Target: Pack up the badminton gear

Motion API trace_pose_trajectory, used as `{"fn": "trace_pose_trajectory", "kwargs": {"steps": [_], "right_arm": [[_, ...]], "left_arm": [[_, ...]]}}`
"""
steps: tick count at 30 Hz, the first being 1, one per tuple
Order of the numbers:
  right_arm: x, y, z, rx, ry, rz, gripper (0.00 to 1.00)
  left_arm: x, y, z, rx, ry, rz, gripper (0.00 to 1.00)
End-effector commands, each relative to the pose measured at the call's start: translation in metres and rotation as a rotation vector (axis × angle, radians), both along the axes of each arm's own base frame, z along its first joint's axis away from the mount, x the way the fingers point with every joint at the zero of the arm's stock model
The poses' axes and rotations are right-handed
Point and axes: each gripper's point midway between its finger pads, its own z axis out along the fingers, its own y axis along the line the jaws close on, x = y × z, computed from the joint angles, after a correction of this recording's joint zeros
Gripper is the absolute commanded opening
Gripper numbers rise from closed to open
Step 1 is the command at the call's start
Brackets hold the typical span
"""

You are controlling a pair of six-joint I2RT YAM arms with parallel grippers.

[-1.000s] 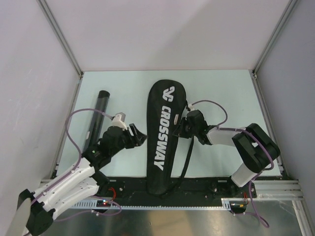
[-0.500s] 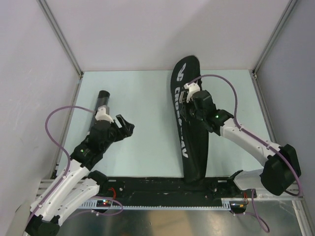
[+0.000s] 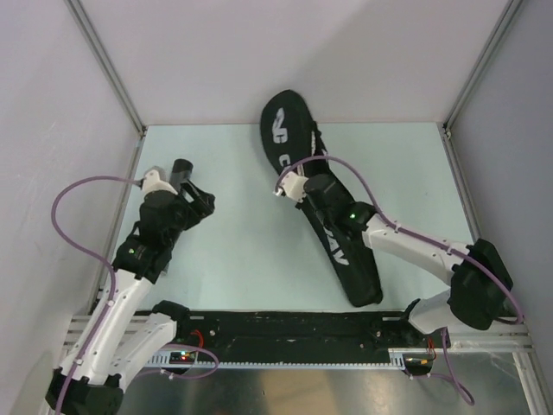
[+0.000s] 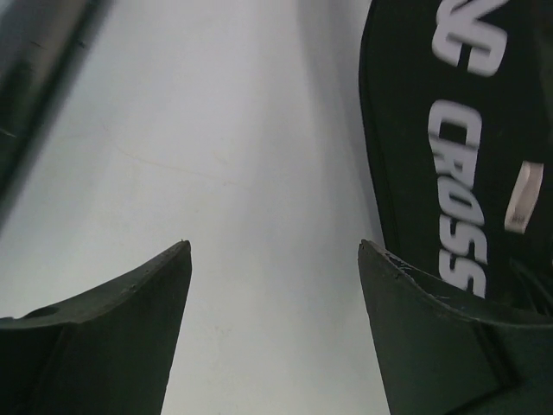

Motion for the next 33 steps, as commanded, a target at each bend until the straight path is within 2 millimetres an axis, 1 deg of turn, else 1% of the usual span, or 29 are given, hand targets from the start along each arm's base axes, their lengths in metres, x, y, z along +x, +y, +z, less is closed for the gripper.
{"fn": "trace_pose_trajectory", "kwargs": {"steps": [1,3,6,8,10,12,13,15,16,17,18,21,23,26,28,31,33], "right_arm": [[0.03,0.0,0.063,-0.114,-0.273,-0.022,0.0],[0.037,0.0,0.075,-0.134,-0.323,-0.021,0.0],[0.046,-0.002,0.088,-0.15,-0.374,-0.027,0.0],[0.049,-0.004,0.088,-0.175,-0.391,-0.04,0.0],[0.047,-0.003,0.084,-0.201,-0.41,-0.048,0.0],[0.037,0.003,0.067,-0.212,-0.407,-0.036,0.0],[0.028,0.008,0.057,-0.205,-0.4,-0.024,0.0],[0.009,0.018,0.029,-0.192,-0.369,0.004,0.0],[-0.004,0.023,0.011,-0.191,-0.35,0.022,0.0],[-0.014,0.028,-0.003,-0.185,-0.337,0.035,0.0],[-0.024,0.029,-0.02,-0.187,-0.318,0.041,0.0],[-0.05,0.031,-0.062,-0.206,-0.255,0.045,0.0],[-0.067,0.035,-0.083,-0.211,-0.218,0.05,0.0],[-0.093,0.048,-0.104,-0.205,-0.179,0.084,0.0],[-0.106,0.056,-0.114,-0.2,-0.165,0.101,0.0],[-0.118,0.059,-0.127,-0.198,-0.14,0.106,0.0],[-0.123,0.059,-0.132,-0.189,-0.124,0.104,0.0]], "left_arm": [[0.014,0.033,0.017,-0.037,-0.015,0.116,0.81],[0.02,0.042,0.021,-0.06,-0.008,0.138,0.81],[0.028,0.049,0.029,-0.061,-0.009,0.133,0.82],[0.031,0.053,0.034,-0.052,-0.017,0.141,0.83],[0.032,0.056,0.039,-0.052,-0.027,0.15,0.83],[0.033,0.056,0.04,-0.067,-0.026,0.159,0.83],[0.033,0.056,0.04,-0.076,-0.025,0.162,0.83],[0.031,0.054,0.033,-0.101,-0.011,0.168,0.84],[0.029,0.053,0.027,-0.115,0.001,0.174,0.84],[0.027,0.053,0.019,-0.123,0.015,0.181,0.84],[0.026,0.054,0.015,-0.13,0.023,0.188,0.84],[0.021,0.057,0.002,-0.151,0.045,0.224,0.84],[0.02,0.059,-0.003,-0.178,0.052,0.258,0.84],[0.017,0.058,-0.005,-0.242,0.052,0.292,0.85],[0.016,0.054,0.001,-0.278,0.043,0.288,0.86],[0.014,0.053,0.009,-0.301,0.023,0.29,0.86],[0.01,0.052,0.01,-0.311,0.024,0.289,0.86]]}}
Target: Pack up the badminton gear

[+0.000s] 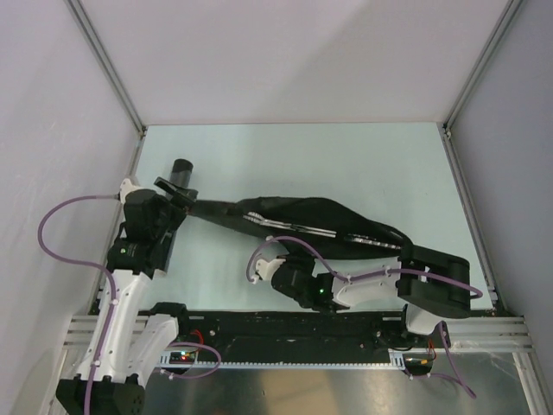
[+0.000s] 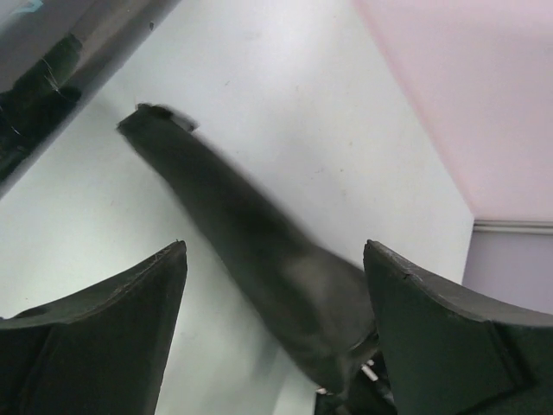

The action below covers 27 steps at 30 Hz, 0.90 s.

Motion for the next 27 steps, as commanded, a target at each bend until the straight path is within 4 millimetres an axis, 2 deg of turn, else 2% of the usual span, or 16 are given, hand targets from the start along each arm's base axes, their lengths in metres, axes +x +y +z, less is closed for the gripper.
{"fn": "trace_pose_trajectory", "kwargs": {"steps": [1,5,9,14,17,24,25,27], "right_arm": [[-0.012,0.002,-0.01,0.094,0.039,-0.057,0.0],[-0.02,0.006,-0.008,0.136,0.059,-0.052,0.0],[-0.026,0.011,-0.005,0.183,0.083,-0.043,0.0],[-0.029,0.013,-0.005,0.211,0.096,-0.042,0.0],[-0.029,0.015,0.0,0.265,0.109,-0.053,0.02],[-0.044,0.023,0.027,0.469,0.247,-0.027,0.29],[-0.049,0.025,0.031,0.502,0.282,-0.01,0.33],[-0.064,0.032,0.042,0.563,0.371,0.054,0.43]], "left_arm": [[-0.005,-0.001,0.018,-0.066,-0.053,0.026,0.86],[-0.018,-0.007,-0.005,-0.11,-0.022,0.019,0.86],[-0.031,-0.01,-0.046,-0.139,0.049,0.018,0.85],[-0.037,-0.011,-0.063,-0.155,0.079,0.024,0.8],[-0.036,-0.011,-0.062,-0.157,0.079,0.025,0.67],[-0.034,-0.012,-0.063,-0.18,0.089,0.041,0.11],[-0.033,-0.012,-0.062,-0.184,0.089,0.043,0.06],[-0.032,-0.012,-0.06,-0.192,0.086,0.047,0.02]]}}
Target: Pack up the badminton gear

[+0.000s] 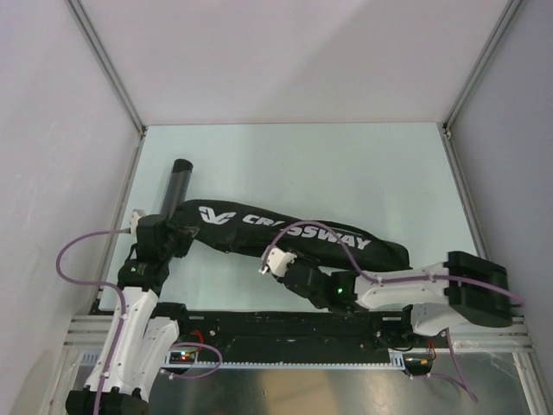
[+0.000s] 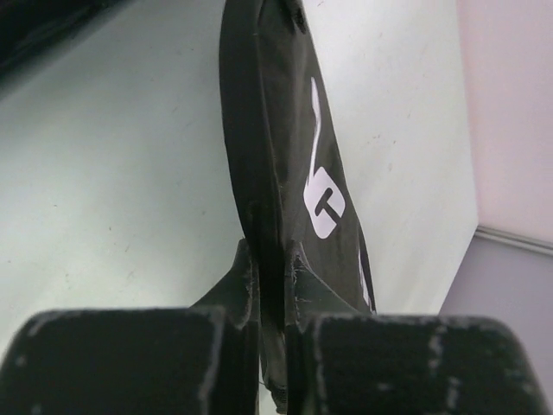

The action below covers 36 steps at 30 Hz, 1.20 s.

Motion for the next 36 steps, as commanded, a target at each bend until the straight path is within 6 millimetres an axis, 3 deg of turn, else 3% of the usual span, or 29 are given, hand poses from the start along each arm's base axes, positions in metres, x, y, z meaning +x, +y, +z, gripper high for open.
{"fn": "trace_pose_trajectory", "kwargs": {"steps": [1,5,10,15,21,25,28,31,36], "right_arm": [[-0.032,0.02,0.033,0.245,0.178,0.109,0.49],[-0.051,0.02,0.071,0.445,0.336,0.186,0.62],[-0.02,-0.006,0.099,0.586,0.379,0.117,0.66],[0.021,-0.034,0.084,0.577,0.42,0.024,0.66],[0.033,-0.034,0.07,0.593,0.488,-0.013,0.64],[0.033,-0.021,0.067,0.608,0.531,-0.002,0.61],[0.02,0.007,0.079,0.678,0.561,0.07,0.59],[0.014,0.03,0.078,0.671,0.515,0.119,0.61],[0.038,0.051,0.075,0.618,0.347,0.111,0.65]], "left_arm": [[0.008,-0.007,0.021,-0.029,-0.065,-0.031,0.01],[0.009,-0.011,0.027,-0.045,-0.077,-0.045,0.0],[0.009,-0.013,0.027,-0.045,-0.075,-0.058,0.0],[0.008,-0.019,0.027,-0.062,-0.071,-0.088,0.0],[0.006,-0.025,0.031,-0.1,-0.078,-0.1,0.0],[0.003,-0.027,0.028,-0.128,-0.073,-0.095,0.0],[0.002,-0.03,0.024,-0.159,-0.059,-0.087,0.0],[0.002,-0.032,0.023,-0.185,-0.051,-0.081,0.0],[0.002,-0.031,0.026,-0.204,-0.058,-0.052,0.0]]}}
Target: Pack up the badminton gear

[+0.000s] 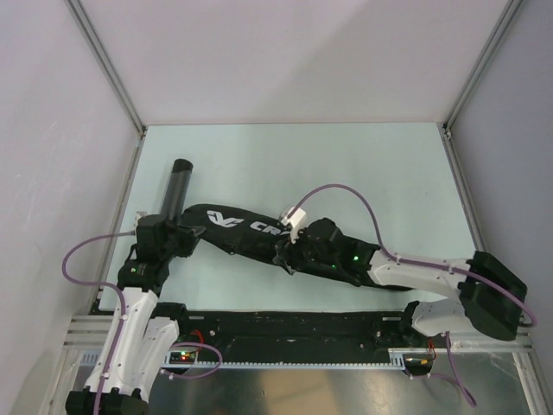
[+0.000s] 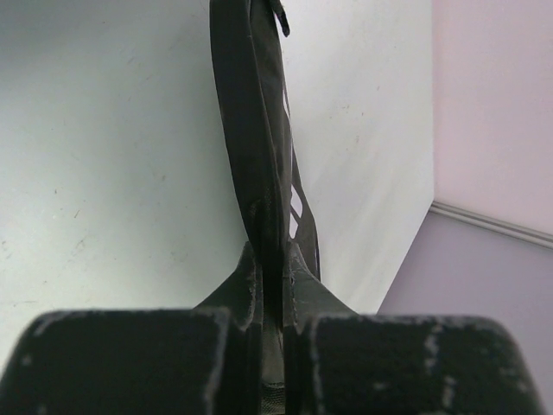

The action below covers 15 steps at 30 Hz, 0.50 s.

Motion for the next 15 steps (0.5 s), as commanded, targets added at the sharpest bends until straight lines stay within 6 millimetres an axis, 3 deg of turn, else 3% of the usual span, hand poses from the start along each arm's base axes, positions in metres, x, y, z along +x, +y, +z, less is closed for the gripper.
{"fn": "trace_pose_trajectory", "kwargs": {"steps": [1,8,15], "right_arm": [[0.042,0.028,0.035,0.058,-0.21,-0.075,0.64],[0.068,0.057,0.042,0.038,-0.321,-0.075,0.55],[0.07,0.082,0.076,0.118,-0.391,-0.05,0.54]], "left_arm": [[0.003,-0.01,0.019,-0.05,-0.064,-0.026,0.0],[0.005,-0.01,0.012,-0.07,-0.029,0.004,0.0],[0.006,-0.011,0.006,-0.051,0.004,0.012,0.0]]}}
